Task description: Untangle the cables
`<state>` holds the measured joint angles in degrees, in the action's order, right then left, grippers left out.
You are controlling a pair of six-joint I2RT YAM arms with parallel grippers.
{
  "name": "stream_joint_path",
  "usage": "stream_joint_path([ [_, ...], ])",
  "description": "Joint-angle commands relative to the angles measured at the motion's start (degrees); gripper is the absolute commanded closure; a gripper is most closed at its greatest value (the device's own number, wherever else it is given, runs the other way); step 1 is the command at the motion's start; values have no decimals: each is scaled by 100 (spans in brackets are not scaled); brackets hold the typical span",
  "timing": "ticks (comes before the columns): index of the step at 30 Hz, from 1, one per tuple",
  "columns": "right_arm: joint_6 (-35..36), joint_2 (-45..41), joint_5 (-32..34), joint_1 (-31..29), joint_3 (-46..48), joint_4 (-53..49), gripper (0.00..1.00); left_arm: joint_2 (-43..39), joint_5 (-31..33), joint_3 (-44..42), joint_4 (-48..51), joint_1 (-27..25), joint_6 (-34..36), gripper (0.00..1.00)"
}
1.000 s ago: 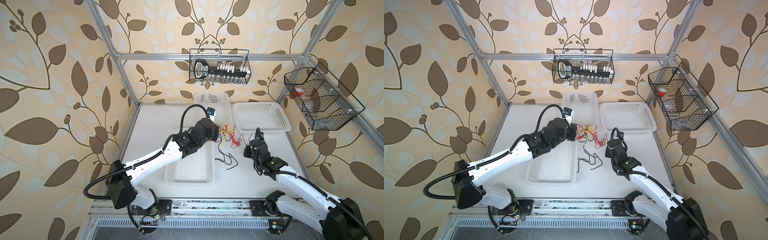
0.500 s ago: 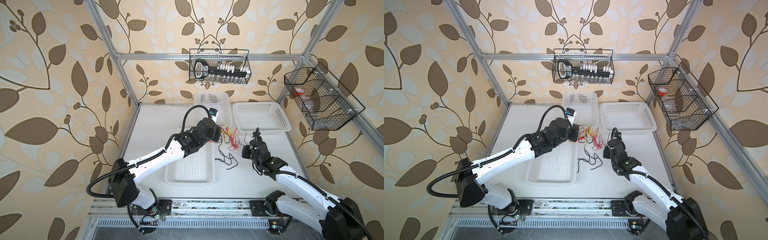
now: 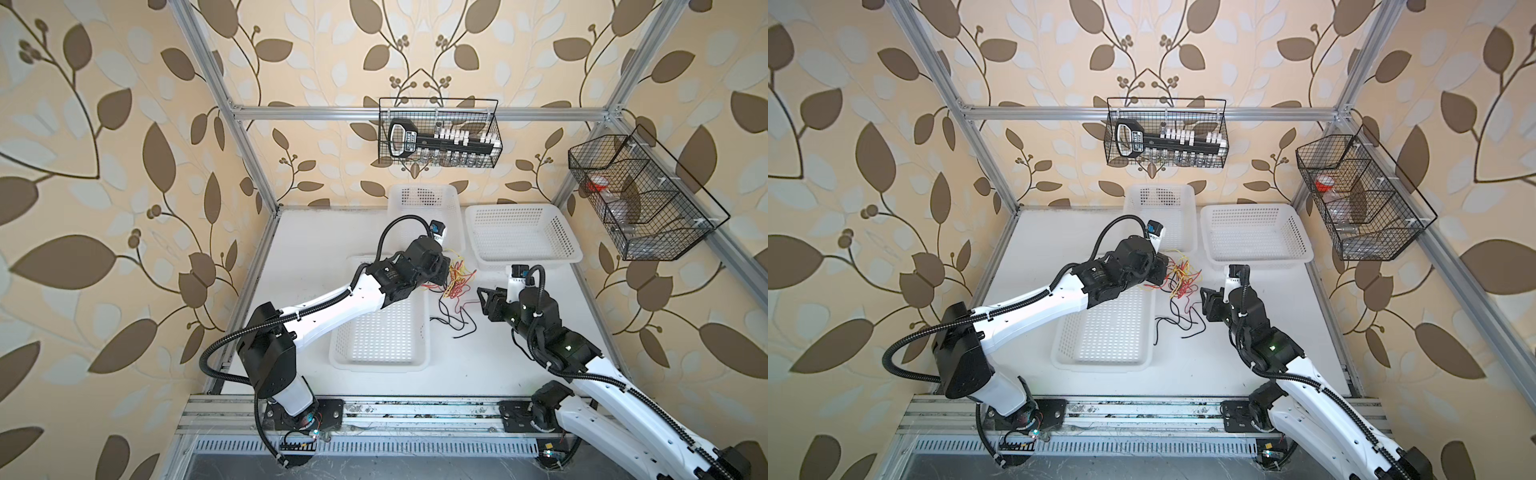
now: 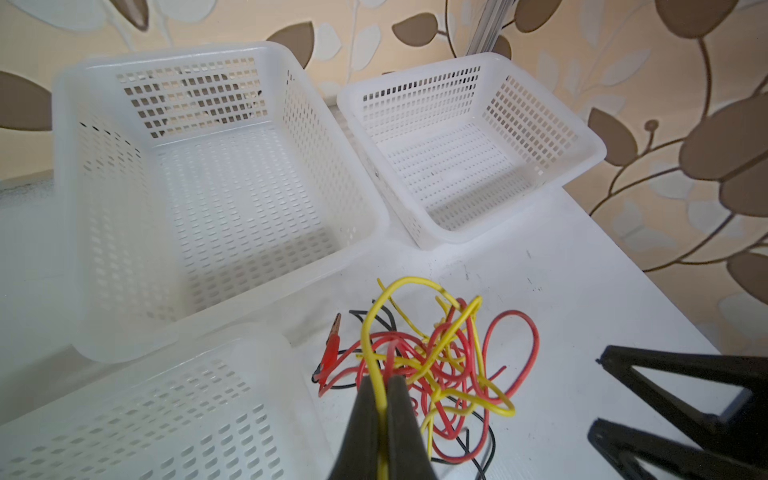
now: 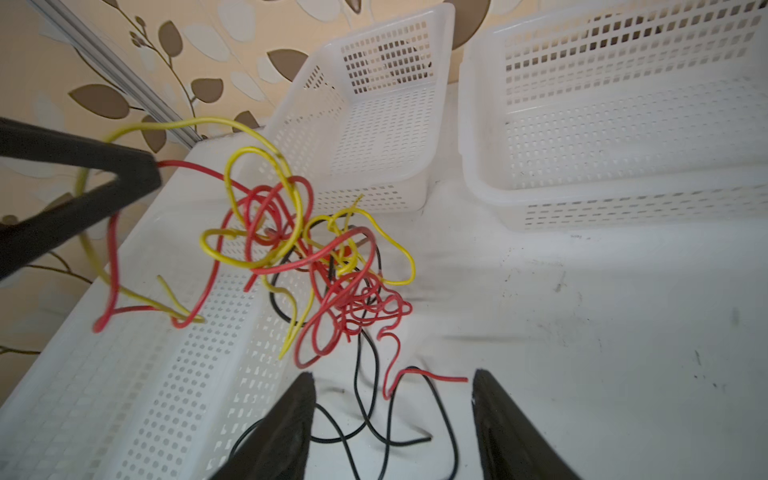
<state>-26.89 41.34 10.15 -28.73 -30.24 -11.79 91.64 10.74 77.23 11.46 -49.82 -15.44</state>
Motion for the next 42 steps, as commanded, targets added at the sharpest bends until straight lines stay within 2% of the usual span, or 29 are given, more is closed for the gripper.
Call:
stream_joint_path([
  [1,18,36,-387,-88,-236,233,39,-23,-239,358,-217,16,-146,100],
  [4,-24,330,-446,-206,-357,434,39,29,-398,387,-206,16,-189,100],
  [7,-105,668,-102,-325,-503,488,39,81,-591,410,-189,16,-231,100],
  [19,-295,1320,474,-312,-511,1119,40,237,-1127,399,-271,16,-516,100],
  [21,-305,1386,533,-307,-505,1181,49,223,-1221,371,-309,16,-532,100],
  [25,-234,1420,620,-261,-443,1349,85,183,-1273,298,-329,16,-554,100],
  [27,-159,1408,611,-256,-431,1383,97,150,-1195,257,-336,14,-551,100],
  [28,-106,1386,611,-255,-412,1422,100,127,-1145,226,-338,15,-550,100],
  [33,109,1230,745,-254,-286,1491,100,95,-971,222,-244,16,-479,100],
  [35,233,1169,784,-250,-221,1528,100,81,-954,218,-233,16,-469,87],
  [42,625,945,839,-324,13,1733,100,83,-957,267,-163,12,-354,54],
])
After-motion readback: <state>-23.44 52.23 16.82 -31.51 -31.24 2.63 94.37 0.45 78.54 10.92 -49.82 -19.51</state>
